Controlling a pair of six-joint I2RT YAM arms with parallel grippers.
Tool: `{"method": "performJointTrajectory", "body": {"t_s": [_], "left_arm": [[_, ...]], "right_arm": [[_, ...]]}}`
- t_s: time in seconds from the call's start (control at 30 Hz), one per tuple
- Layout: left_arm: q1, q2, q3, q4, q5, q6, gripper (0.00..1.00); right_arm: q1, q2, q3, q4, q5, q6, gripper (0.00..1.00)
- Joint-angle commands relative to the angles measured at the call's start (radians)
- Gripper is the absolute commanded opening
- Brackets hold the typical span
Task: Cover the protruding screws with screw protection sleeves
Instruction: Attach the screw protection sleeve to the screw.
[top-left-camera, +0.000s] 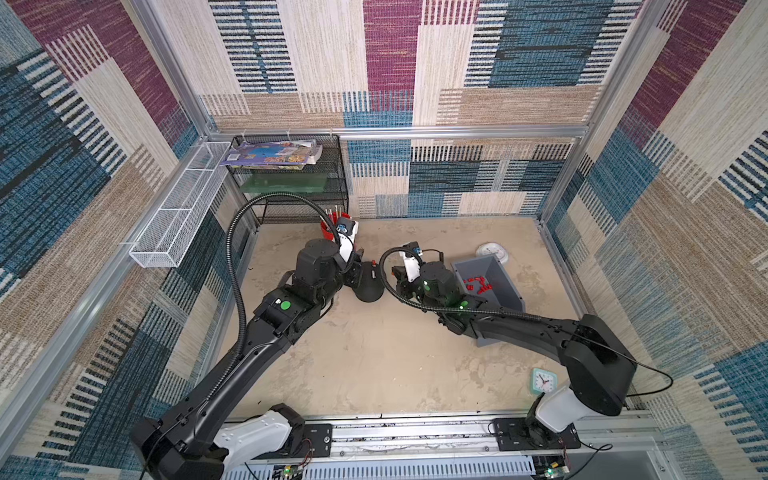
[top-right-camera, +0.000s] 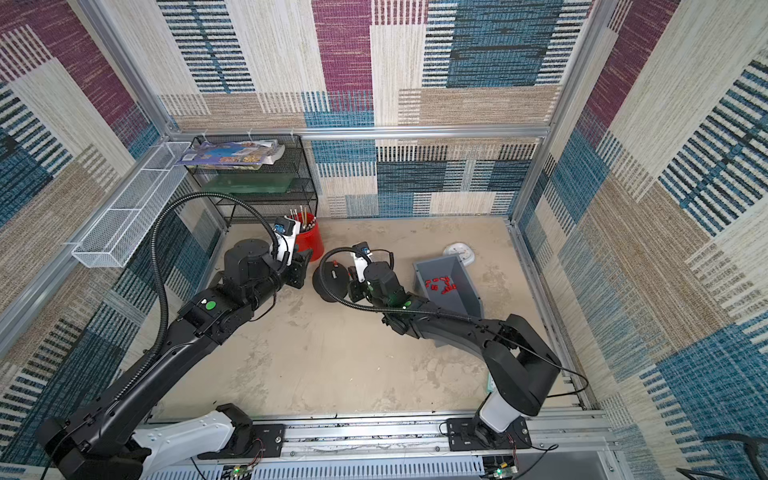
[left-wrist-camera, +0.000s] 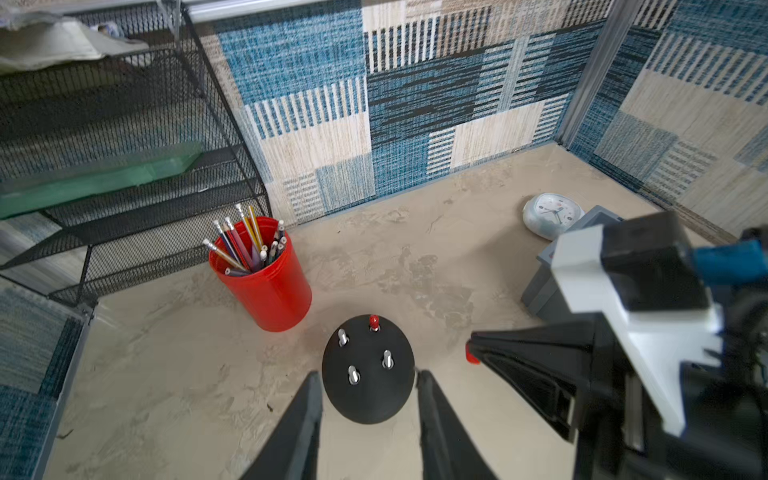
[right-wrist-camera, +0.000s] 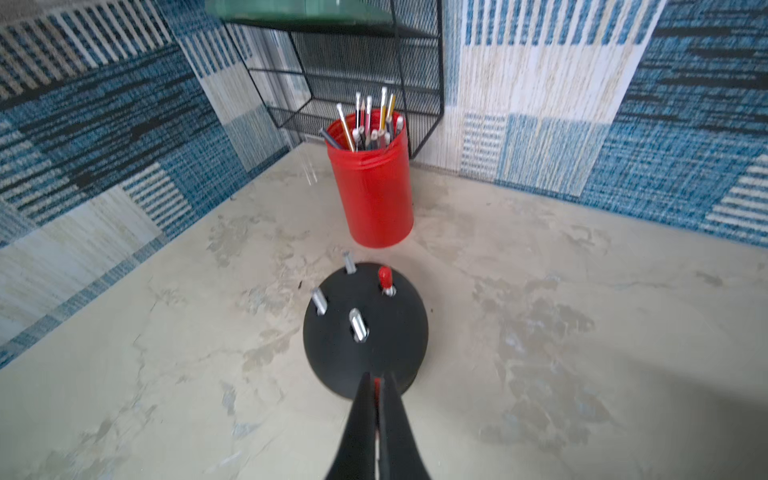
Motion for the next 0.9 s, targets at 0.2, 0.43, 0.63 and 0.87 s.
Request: {"method": "performJointTrajectory", "body": {"t_s": [0.2, 0.43, 0.63, 0.87], "left_arm": [[0.018, -0.061, -0.027, 0.02, -0.018, -0.005, 0.38], [0.021, -0.11, -0.062, 0.065, -0.073, 0.044, 0.38], [0.022, -0.112, -0.065, 0.07, -0.066, 0.049, 0.37], [0.024, -0.11, -0.069, 0.074, -0.064, 0.056, 0.37]], "right_arm": [[-0.028, 0.184, 0.136, 0.183, -0.261, -0.025, 0.06], [-0.029, 0.269, 0.163, 0.208, -0.252, -0.046, 0.07], [-0.037, 0.299, 0.165, 0.207, -0.202, -0.076, 0.07], [-0.046, 0.305, 0.163, 0.208, -0.184, -0.084, 0.07]]}}
